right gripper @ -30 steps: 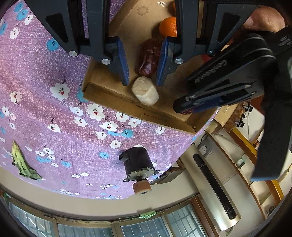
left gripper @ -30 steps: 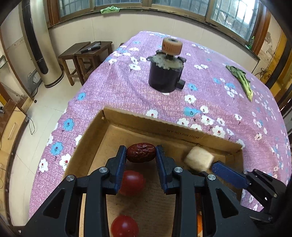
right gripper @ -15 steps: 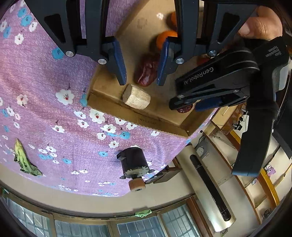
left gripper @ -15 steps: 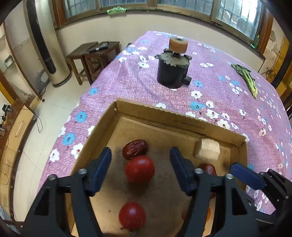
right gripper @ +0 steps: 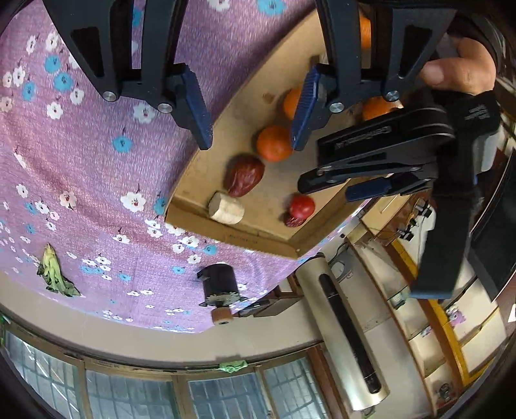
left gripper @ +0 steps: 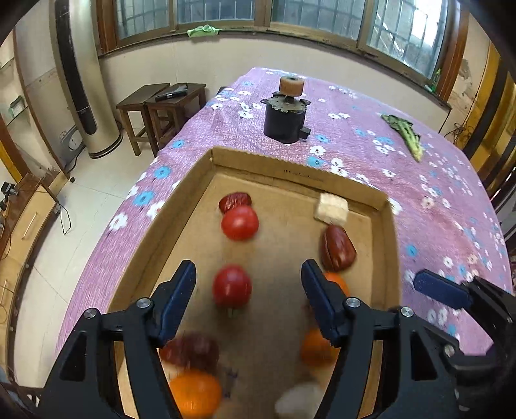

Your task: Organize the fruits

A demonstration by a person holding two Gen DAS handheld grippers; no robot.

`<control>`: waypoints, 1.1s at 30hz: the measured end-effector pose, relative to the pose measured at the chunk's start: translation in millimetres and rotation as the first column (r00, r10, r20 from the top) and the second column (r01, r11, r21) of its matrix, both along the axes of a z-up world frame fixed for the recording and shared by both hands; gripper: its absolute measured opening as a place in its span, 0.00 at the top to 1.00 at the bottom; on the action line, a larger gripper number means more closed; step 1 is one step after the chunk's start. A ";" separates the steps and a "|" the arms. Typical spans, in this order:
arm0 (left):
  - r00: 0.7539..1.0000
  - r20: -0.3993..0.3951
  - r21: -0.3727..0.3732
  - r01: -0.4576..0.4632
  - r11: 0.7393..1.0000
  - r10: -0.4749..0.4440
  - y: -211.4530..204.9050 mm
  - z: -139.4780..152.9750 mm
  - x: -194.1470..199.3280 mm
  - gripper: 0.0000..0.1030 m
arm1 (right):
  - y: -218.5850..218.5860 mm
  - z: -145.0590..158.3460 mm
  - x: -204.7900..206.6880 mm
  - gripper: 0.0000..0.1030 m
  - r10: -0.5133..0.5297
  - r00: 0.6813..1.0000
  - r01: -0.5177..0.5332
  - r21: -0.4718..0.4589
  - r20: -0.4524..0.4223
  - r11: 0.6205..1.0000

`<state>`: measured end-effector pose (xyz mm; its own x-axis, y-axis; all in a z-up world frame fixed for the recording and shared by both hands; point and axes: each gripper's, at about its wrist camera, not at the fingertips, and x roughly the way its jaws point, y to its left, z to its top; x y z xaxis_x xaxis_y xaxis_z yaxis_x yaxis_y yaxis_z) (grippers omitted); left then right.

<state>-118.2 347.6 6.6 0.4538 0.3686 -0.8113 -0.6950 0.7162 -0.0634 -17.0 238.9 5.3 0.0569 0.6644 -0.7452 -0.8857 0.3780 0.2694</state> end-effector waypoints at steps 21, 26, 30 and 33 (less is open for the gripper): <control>0.999 0.017 0.093 0.035 0.995 -0.036 -95.8 13.5 -83.5 0.23 | -53.6 4.5 -57.8 0.13 0.350 0.915 -0.352 -0.026 0.202 0.936; 0.999 0.028 0.098 0.015 0.995 -0.018 -104.9 17.4 -94.4 0.23 | -64.0 5.0 -76.6 0.11 0.430 0.863 -0.433 -0.053 0.264 0.900; 0.999 0.040 0.099 0.020 0.995 -0.024 -110.0 21.5 -98.0 0.23 | -69.8 4.0 -89.6 0.11 0.476 0.822 -0.477 -0.079 0.313 0.875; 0.999 0.042 0.102 0.027 0.994 -0.031 -113.9 21.3 -101.7 0.23 | -72.1 1.8 -97.1 0.10 0.487 0.803 -0.484 -0.099 0.345 0.869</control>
<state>-219.9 233.8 27.9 0.4994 0.4339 -0.7499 -0.6721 0.7402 -0.0193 -114.0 166.8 7.1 -0.0166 0.6703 -0.7419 -0.9878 -0.1259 -0.0917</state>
